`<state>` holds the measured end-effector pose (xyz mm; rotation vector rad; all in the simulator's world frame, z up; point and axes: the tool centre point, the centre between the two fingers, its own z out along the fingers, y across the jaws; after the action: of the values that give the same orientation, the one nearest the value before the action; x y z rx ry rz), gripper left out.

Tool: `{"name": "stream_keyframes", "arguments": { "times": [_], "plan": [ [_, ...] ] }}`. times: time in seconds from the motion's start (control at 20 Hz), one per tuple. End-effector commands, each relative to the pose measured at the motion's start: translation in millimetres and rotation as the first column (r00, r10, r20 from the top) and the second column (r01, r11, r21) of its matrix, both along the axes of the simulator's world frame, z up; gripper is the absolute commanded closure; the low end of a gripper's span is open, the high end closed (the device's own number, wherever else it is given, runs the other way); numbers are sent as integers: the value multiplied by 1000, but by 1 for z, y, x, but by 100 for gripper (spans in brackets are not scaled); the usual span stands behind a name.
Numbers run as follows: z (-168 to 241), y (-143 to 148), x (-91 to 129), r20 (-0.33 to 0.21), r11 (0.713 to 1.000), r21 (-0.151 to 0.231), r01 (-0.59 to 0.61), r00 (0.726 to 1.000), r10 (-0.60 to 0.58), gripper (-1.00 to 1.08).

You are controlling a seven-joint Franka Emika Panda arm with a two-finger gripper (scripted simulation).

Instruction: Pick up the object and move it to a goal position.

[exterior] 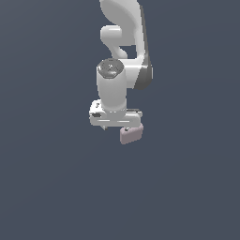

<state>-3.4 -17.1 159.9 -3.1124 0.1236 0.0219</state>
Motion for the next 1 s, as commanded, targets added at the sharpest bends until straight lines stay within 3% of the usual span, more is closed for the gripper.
{"name": "stream_keyframes", "arguments": {
  "times": [0.0,0.5,0.95],
  "plan": [
    [0,2,-1,-1,1000,-1,24,1000,-24,-92],
    [-3,14,-5,-3,982,-8,191,982,-191,-92],
    [-6,29,-11,-3,921,-16,389,921,-390,-92]
  ]
}}
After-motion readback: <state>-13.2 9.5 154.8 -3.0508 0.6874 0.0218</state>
